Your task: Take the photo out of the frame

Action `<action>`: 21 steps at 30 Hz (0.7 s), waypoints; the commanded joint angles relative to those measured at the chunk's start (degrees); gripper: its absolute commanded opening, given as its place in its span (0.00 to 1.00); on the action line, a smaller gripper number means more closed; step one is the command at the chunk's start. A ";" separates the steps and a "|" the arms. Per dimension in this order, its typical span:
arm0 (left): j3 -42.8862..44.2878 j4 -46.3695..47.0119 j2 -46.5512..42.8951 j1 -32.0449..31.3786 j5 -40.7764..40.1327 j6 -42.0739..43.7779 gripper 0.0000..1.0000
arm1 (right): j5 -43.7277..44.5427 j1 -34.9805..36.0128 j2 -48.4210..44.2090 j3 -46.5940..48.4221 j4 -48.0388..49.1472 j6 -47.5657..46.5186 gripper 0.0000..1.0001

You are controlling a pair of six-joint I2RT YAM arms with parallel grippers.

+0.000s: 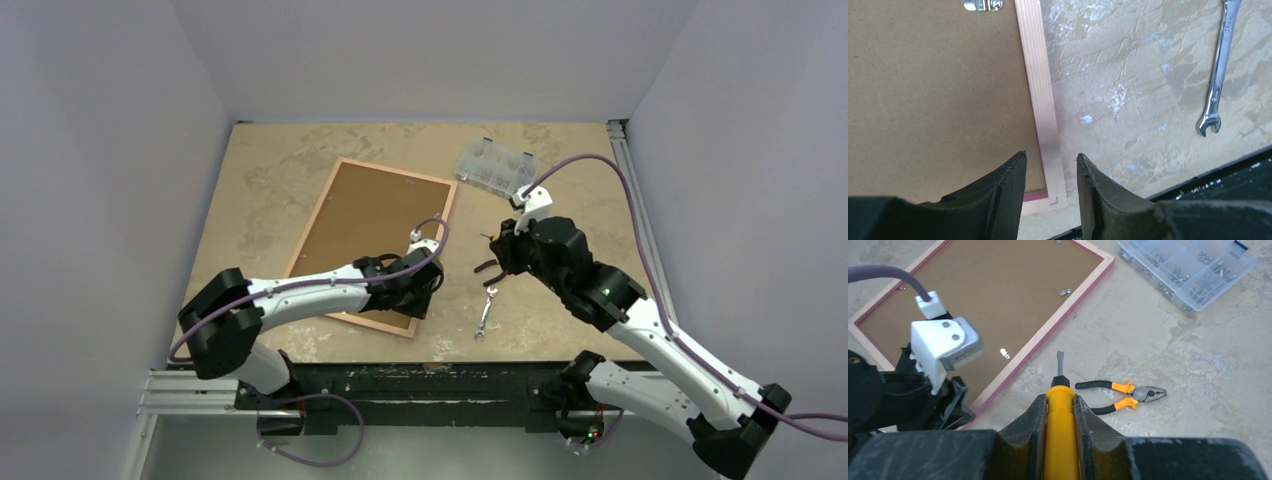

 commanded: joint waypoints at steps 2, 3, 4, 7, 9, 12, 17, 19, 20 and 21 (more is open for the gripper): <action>10.14 -5.85 7.10 -2.11 -7.24 -3.87 0.39 | 1.94 -0.12 -7.30 -3.58 -0.33 2.60 0.00; 11.49 -6.75 8.64 -2.36 -7.74 -3.90 0.39 | 1.15 -0.10 -8.31 -3.71 -0.29 2.77 0.00; 12.54 -7.72 9.97 -2.63 -8.48 -4.07 0.38 | 1.06 -0.10 -9.07 -3.81 -0.29 2.96 0.00; 14.69 -10.37 13.06 -3.06 -10.63 -5.67 0.37 | 1.63 -0.10 -11.33 -4.18 -0.48 3.39 0.00; 15.19 -10.90 14.26 -3.20 -11.21 -6.26 0.36 | 1.28 -0.12 -12.64 -4.64 -0.31 3.59 0.00; 16.08 -12.50 15.61 -3.45 -12.58 -7.44 0.36 | 1.07 -0.10 -13.90 -5.41 0.01 3.73 0.00; 17.00 -13.51 17.13 -3.68 -13.67 -8.42 0.35 | 0.98 -0.10 -14.40 -5.57 0.37 3.82 0.00; 17.54 -13.89 18.15 -3.68 -13.24 -8.83 0.34 | 0.68 -0.12 -14.52 -5.81 0.63 3.83 0.00; 17.61 -13.85 18.55 -3.68 -12.96 -9.22 0.32 | 0.61 -0.10 -14.66 -5.92 0.74 3.94 0.00; 17.55 -13.60 18.82 -3.68 -12.68 -9.45 0.30 | 0.44 -0.14 -14.68 -6.00 0.79 3.94 0.00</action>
